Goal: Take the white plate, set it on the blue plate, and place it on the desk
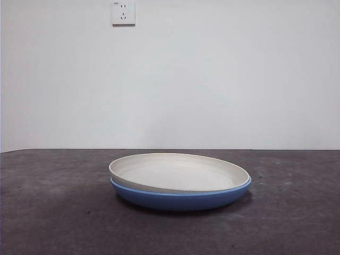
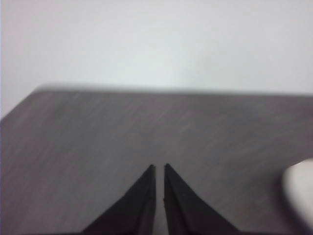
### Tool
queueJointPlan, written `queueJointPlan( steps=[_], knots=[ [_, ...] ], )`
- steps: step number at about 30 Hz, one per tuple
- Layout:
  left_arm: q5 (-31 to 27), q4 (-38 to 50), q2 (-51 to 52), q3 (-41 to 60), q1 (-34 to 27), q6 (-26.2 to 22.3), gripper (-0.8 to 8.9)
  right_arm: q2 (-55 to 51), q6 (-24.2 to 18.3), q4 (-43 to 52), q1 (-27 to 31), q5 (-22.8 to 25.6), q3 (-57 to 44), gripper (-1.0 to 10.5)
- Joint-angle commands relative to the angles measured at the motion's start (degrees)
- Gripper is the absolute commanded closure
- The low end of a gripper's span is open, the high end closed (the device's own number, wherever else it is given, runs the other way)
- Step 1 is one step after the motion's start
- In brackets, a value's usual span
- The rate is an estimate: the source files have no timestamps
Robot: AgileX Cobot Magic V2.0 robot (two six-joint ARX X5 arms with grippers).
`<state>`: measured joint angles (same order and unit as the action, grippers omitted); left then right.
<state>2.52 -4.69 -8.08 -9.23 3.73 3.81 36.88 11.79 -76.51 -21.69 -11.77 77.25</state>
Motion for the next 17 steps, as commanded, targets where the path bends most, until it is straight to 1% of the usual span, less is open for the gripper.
queueJointPlan(
  steps=[1, 3, 8, 13, 17],
  knots=[
    [-3.63, 0.9, 1.49, 3.06, -1.44, 1.99, 7.86, 0.42, -0.59, -2.58, -0.26, 0.22, 0.98, 9.3],
    [-3.91, 0.9, 2.54, 4.79, -2.27, 1.33, 7.86, 0.42, -0.59, -2.58, -0.26, 0.2, 0.98, 9.3],
    [-3.89, 0.79, 5.14, 8.57, -3.02, 1.4, 7.86, 0.42, -0.59, -2.58, -0.26, 0.22, 0.98, 9.3],
    [-3.85, -6.38, 7.39, 8.57, -2.97, 1.4, 7.86, 0.42, -0.59, -2.58, -0.26, 0.22, 0.96, 9.3],
    [-3.85, -6.21, 7.89, 8.57, -2.97, 1.36, 7.86, 0.42, -0.59, -2.58, -0.26, 0.22, 0.98, 9.3]
  ],
)
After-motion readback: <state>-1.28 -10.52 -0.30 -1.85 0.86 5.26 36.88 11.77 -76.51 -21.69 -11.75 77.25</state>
